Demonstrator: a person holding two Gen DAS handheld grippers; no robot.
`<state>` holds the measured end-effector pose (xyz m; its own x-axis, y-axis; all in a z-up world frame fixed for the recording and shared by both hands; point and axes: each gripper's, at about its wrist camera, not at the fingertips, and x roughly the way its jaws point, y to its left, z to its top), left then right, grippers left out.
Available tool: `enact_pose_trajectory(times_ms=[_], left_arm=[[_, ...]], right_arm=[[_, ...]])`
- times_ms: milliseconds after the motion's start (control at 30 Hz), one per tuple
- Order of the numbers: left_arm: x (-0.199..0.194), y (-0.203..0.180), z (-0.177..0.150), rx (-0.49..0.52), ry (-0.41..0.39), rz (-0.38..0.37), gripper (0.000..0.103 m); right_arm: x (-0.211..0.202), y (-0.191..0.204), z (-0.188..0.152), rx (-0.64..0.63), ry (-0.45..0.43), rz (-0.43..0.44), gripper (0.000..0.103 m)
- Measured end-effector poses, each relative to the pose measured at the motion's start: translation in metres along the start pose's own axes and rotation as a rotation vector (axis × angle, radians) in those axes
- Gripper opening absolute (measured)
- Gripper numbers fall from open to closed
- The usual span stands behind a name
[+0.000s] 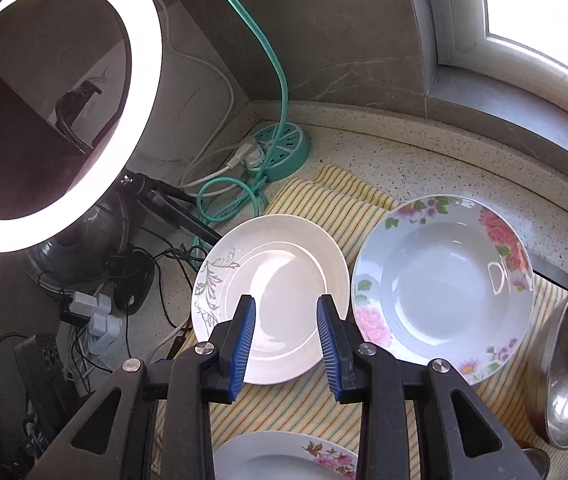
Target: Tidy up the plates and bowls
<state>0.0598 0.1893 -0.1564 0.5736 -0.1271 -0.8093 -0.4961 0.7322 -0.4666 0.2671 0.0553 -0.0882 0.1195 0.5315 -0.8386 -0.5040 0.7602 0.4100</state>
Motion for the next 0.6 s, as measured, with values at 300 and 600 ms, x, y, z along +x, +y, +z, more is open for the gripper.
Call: enact_pose_trajectory(times_ms=[300, 600], left_arm=[[0.013, 0.0, 0.004, -0.079, -0.02, 0.007, 0.015], [0.022, -0.003, 0.011, -0.095, -0.022, 0.032, 0.015]], right_arm=[[0.046, -0.019, 0.029, -0.035, 0.062, -0.03, 0.029], [0.078, -0.034, 0.048, -0.037, 0.101, -0.039, 0.025]])
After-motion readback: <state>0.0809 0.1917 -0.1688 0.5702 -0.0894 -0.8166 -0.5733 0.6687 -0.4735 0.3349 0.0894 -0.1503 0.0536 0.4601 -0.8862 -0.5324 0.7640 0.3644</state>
